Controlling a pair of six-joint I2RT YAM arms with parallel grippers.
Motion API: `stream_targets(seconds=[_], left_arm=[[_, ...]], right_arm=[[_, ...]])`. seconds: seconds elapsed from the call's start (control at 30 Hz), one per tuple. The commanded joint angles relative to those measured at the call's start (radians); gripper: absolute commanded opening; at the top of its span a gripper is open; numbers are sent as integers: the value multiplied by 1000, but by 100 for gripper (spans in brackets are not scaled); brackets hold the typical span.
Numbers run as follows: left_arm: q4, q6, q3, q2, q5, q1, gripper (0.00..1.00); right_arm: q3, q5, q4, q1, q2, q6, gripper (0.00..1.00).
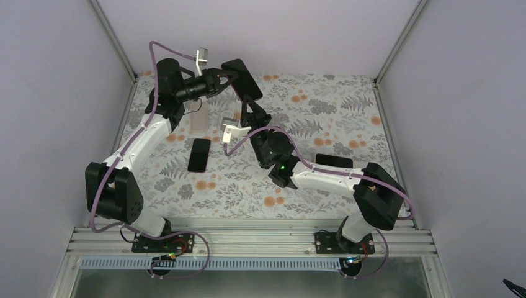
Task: Take the phone out of the phone case
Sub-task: Place the phone at the center of the board.
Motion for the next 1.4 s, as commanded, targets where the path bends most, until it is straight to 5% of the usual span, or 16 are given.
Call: stream_targets(seconds=[0.0,0.2,0.5,0.73,0.9,1.0,1.37], left_arm=[[40,-40,-23,9,-9,1,20],[44,-60,-50,3,-16,9,2],[-15,16,-20,8,-20,64,2],[-99,142,-27,-9,-22,90,2],[-210,288,-84,-22,-32,107,2],[-293,383,-120,-2,-28,109,2],[-411,576,-265,22,32,112,2]], right_arm=[[-17,-3,149,13,0,-65,4],[-42,-4,197,15,10,-95,11],[-74,7,139,14,-29,-31,70],[39,-9,-406,10,-120,357,96],[207,-218,-976,1,-128,677,99],[244,-370,-1172,2,-132,758,99],[235,-652,-1368,1,-219,887,99]])
